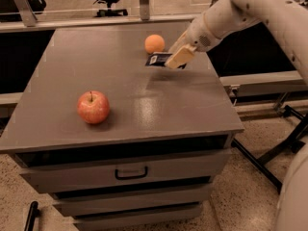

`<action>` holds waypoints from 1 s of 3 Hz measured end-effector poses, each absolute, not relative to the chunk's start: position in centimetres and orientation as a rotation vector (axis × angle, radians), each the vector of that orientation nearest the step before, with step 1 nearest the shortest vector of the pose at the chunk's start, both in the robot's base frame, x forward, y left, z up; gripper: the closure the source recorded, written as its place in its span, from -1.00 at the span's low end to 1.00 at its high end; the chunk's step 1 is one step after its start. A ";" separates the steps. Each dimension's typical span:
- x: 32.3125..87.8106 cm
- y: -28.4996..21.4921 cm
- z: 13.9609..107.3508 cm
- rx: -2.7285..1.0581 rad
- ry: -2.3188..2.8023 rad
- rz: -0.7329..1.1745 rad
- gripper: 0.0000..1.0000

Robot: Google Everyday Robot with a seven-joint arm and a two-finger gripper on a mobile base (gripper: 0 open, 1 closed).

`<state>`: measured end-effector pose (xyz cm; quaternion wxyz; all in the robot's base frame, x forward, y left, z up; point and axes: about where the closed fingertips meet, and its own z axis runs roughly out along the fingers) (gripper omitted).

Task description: Move rxbar blueberry near apple

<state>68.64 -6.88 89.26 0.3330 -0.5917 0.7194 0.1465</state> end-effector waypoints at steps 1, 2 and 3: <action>64.1 -1.9 88.2 -1.742 1.759 0.402 1.00; 61.1 0.3 88.6 -1.853 1.642 0.374 1.00; 60.1 0.8 89.2 -1.889 1.582 0.349 1.00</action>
Offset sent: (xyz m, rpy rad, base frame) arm -0.0994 0.0872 -0.0051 -0.0997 -0.1063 0.3560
